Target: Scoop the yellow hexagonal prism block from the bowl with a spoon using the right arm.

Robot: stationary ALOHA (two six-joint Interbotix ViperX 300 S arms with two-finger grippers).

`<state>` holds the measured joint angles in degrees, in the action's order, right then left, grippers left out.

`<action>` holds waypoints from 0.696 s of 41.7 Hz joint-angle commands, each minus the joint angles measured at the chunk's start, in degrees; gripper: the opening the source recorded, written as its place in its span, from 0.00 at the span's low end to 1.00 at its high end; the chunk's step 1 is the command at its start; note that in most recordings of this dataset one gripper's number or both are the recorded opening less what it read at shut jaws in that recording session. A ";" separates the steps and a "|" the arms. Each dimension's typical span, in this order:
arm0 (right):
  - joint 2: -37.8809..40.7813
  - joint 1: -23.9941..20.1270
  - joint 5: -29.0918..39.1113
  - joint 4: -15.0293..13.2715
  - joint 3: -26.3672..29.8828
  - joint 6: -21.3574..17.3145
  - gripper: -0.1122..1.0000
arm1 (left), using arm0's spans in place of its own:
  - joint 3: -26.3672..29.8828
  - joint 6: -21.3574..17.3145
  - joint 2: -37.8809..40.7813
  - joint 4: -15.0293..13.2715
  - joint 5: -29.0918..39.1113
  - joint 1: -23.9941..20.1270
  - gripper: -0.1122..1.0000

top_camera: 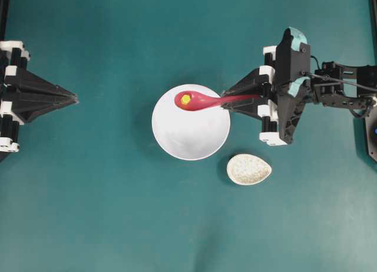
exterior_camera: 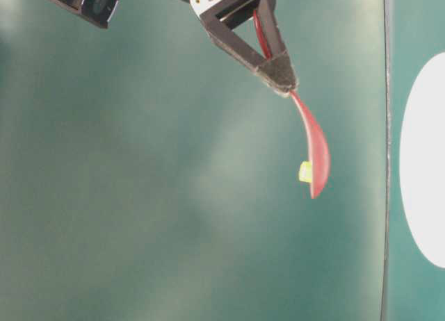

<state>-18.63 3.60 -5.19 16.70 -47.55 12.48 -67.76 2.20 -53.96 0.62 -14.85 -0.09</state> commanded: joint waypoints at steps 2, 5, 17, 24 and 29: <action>-1.85 -0.18 -0.62 -0.09 0.53 0.09 0.33 | 1.76 0.00 0.53 0.18 -0.62 -0.09 0.12; -2.46 -0.18 -0.62 -0.09 0.18 0.09 0.33 | 1.67 0.00 0.53 0.18 -0.70 -0.09 0.12; -5.01 -0.18 -0.70 -0.09 -1.58 0.09 0.33 | 1.76 0.00 0.53 0.18 -0.79 -0.09 0.12; -5.80 -0.18 -0.70 -0.09 -2.20 0.09 0.33 | 1.76 0.00 0.53 0.18 -0.79 -0.09 0.12; -5.80 -0.18 -0.70 -0.09 -2.20 0.09 0.33 | 1.67 0.00 0.53 0.18 -0.97 -0.09 0.12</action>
<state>-23.38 3.60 -5.19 16.70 -50.45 12.48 -67.76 2.20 -53.88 0.70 -15.03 -0.18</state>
